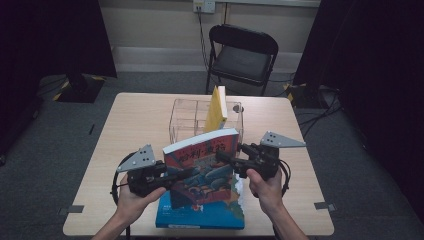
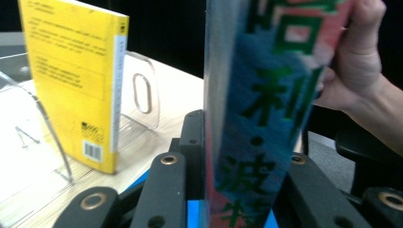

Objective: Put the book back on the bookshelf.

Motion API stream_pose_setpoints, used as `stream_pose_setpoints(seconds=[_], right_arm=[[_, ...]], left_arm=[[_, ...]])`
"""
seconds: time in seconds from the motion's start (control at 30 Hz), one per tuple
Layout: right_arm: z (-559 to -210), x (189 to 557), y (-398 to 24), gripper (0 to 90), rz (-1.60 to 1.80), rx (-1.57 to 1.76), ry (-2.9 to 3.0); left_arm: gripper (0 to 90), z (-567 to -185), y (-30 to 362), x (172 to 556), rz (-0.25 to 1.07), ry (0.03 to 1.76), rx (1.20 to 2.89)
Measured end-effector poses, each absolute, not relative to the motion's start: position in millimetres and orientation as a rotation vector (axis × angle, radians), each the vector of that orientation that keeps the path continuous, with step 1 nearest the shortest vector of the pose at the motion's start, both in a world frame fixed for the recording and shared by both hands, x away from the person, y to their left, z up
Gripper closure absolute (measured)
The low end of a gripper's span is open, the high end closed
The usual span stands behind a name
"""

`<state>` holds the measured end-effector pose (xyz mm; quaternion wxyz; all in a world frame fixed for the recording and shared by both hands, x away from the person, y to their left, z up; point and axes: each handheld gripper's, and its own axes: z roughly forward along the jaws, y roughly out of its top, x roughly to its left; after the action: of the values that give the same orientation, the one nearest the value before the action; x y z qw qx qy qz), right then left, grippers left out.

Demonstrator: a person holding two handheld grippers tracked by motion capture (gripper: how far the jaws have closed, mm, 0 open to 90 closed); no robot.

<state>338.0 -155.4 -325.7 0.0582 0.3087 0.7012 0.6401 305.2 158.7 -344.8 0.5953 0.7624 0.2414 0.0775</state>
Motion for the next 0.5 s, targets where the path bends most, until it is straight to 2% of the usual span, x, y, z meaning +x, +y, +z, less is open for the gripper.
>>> stream_pose_setpoints(seconds=[0.3, 0.5], right_arm=[[-330.6, 332.2, -159.6, 46.4, 1.984, 0.899, 2.147], [-347.9, 334.8, -161.3, 43.3, 1.948, 0.946, 2.192]], left_arm=[[68.8, -353.3, 143.4, 308.1, 0.175, 0.575, 1.739], [73.3, -353.4, 143.0, 304.2, 0.177, 0.557, 1.743]])
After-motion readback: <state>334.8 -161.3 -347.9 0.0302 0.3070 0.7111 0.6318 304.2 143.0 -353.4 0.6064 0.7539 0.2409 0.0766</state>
